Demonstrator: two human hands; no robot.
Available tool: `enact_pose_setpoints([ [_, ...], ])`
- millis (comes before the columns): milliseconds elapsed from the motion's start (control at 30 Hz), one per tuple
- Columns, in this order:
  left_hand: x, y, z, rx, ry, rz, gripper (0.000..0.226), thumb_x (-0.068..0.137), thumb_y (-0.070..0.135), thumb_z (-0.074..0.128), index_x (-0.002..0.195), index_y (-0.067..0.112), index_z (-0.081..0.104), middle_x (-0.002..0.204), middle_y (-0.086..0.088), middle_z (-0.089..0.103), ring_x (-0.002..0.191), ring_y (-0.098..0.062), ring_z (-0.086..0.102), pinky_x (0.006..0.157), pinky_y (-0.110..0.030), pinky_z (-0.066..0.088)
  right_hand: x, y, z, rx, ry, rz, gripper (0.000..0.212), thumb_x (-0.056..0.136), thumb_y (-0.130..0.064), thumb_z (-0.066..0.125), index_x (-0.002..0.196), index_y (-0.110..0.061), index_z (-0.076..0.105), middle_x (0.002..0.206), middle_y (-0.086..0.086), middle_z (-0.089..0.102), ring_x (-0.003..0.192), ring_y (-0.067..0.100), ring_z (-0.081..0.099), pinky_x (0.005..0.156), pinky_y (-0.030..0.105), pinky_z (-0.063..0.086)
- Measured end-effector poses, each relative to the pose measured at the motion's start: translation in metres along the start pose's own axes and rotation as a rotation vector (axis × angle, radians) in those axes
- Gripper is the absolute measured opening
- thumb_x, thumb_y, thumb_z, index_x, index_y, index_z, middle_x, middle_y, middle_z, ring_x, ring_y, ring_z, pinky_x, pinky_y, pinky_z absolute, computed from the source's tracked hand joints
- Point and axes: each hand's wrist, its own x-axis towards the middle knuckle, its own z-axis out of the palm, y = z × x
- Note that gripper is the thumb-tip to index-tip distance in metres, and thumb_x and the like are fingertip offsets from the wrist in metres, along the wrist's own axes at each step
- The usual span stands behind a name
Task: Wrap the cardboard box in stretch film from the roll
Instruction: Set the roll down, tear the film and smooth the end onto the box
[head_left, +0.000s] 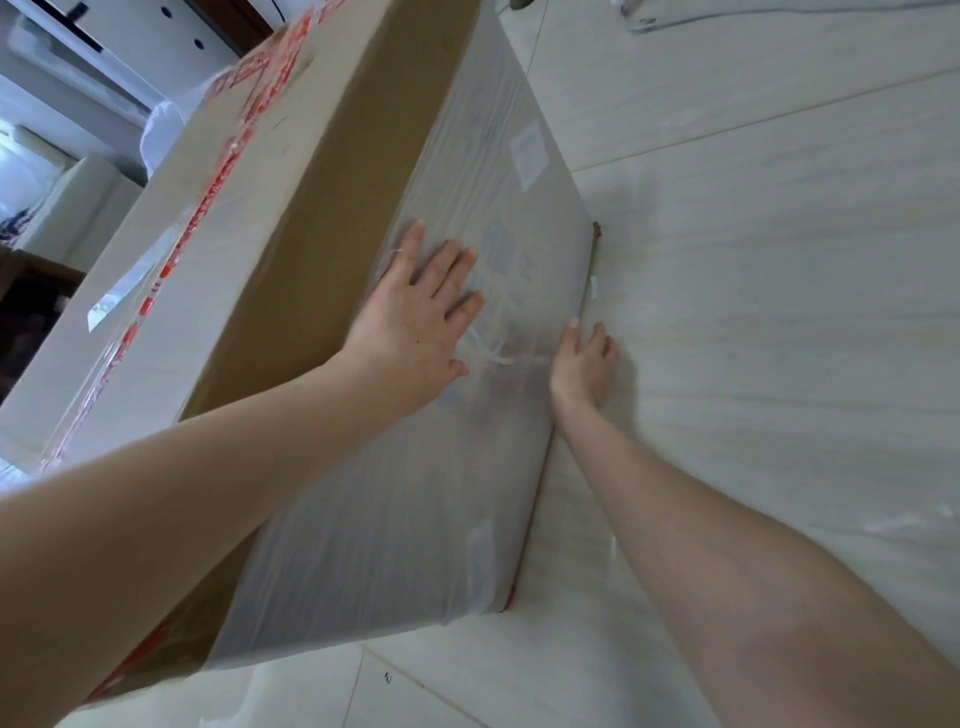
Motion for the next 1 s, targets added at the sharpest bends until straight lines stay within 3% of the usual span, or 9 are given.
enact_pose_setpoints([
  [100,0.001,0.001,-0.004,-0.06,0.016,-0.027,0.071,0.095,0.057,0.012,0.151,0.016,-0.003,0.158,-0.017,-0.011,0.146,-0.032,-0.011,0.11,-0.059,-0.013,-0.005,-0.001,-0.013,-0.018,0.04,-0.032,0.058,0.099,-0.043,0.036,0.147,-0.012,0.028,0.154,0.013,0.024,0.14,0.027,0.026,0.109,0.035,0.023],
  [233,-0.002,0.003,-0.011,-0.067,0.09,-0.01,0.067,0.097,0.052,0.011,0.151,0.017,-0.005,0.158,-0.015,-0.013,0.146,-0.03,-0.013,0.109,-0.058,-0.017,-0.027,-0.012,-0.013,0.071,-0.014,-0.114,0.063,0.098,-0.044,0.039,0.15,-0.012,0.023,0.157,0.011,0.017,0.144,0.022,0.018,0.114,0.031,0.018],
  [367,-0.005,0.003,-0.014,-0.054,0.064,0.007,0.066,0.097,0.052,0.011,0.151,0.018,-0.006,0.157,-0.014,-0.015,0.145,-0.03,-0.015,0.107,-0.059,-0.019,-0.056,-0.027,-0.002,0.164,-0.114,-0.224,0.063,0.099,-0.041,0.04,0.149,-0.008,0.02,0.157,0.013,0.015,0.146,0.021,0.011,0.117,0.029,0.008],
  [633,-0.007,-0.001,-0.004,0.052,0.013,-0.02,0.068,0.096,0.055,0.009,0.151,0.019,-0.007,0.157,-0.013,-0.017,0.143,-0.034,-0.02,0.101,-0.067,-0.021,-0.075,-0.045,0.021,0.196,-0.305,-0.232,0.064,0.098,-0.046,0.035,0.151,-0.024,0.009,0.16,0.003,-0.002,0.146,0.02,-0.004,0.115,0.045,-0.001],
  [1000,-0.004,-0.001,0.006,0.069,0.007,-0.032,0.07,0.095,0.057,0.009,0.15,0.018,-0.008,0.158,-0.014,-0.016,0.144,-0.037,-0.017,0.103,-0.069,-0.015,-0.079,-0.046,0.039,0.137,-0.233,-0.252,0.062,0.099,-0.045,0.033,0.151,-0.024,0.008,0.16,0.005,-0.001,0.146,0.022,-0.002,0.116,0.047,0.003],
])
